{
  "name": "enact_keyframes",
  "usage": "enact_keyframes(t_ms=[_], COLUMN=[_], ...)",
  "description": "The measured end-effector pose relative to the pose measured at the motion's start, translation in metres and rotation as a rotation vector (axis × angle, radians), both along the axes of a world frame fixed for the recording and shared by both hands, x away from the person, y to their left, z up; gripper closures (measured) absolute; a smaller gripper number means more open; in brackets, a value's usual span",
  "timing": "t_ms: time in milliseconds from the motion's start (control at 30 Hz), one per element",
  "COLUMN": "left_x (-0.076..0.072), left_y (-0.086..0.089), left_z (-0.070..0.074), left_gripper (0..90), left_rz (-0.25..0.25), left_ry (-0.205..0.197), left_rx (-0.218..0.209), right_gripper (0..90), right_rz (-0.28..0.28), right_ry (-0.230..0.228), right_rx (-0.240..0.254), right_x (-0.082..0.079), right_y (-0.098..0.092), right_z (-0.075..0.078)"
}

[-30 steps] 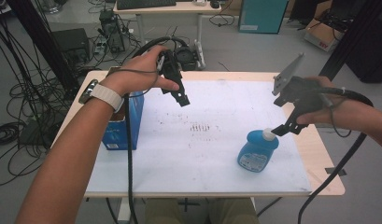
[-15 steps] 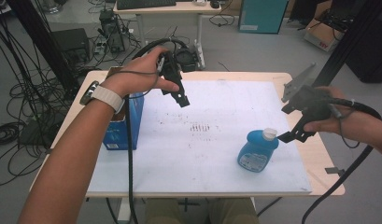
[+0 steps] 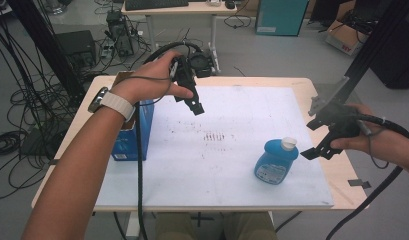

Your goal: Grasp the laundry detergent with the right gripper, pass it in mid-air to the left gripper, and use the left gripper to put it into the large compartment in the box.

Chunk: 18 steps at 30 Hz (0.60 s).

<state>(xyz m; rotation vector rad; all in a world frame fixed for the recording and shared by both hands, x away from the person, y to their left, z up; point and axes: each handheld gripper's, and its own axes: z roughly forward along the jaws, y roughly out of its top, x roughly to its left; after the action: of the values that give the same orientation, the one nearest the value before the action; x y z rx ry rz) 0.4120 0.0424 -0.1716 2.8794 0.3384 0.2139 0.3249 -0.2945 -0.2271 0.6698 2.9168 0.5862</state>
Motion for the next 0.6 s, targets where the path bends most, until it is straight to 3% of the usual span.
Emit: enact_keyframes(t_ms=[33,267,600], left_x=[0.001,0.001,0.002], left_y=[0.000,0.000,0.000], left_z=[0.001,-0.001,-0.002], left_gripper=[8.5,8.5,8.5], left_rz=[-0.012,-0.001,0.001], left_ry=[0.003,0.002,-0.005], left_rx=[0.014,0.001,-0.003], right_gripper=[3.8,3.8,3.7], right_rz=[-0.004,-0.008,-0.034], right_ry=[0.001,0.007,0.011], right_rx=[0.004,0.010,0.065], right_x=[-0.001,-0.005,-0.009], right_y=[-0.001,-0.006,-0.012], right_z=[-0.001,-0.010,-0.028])
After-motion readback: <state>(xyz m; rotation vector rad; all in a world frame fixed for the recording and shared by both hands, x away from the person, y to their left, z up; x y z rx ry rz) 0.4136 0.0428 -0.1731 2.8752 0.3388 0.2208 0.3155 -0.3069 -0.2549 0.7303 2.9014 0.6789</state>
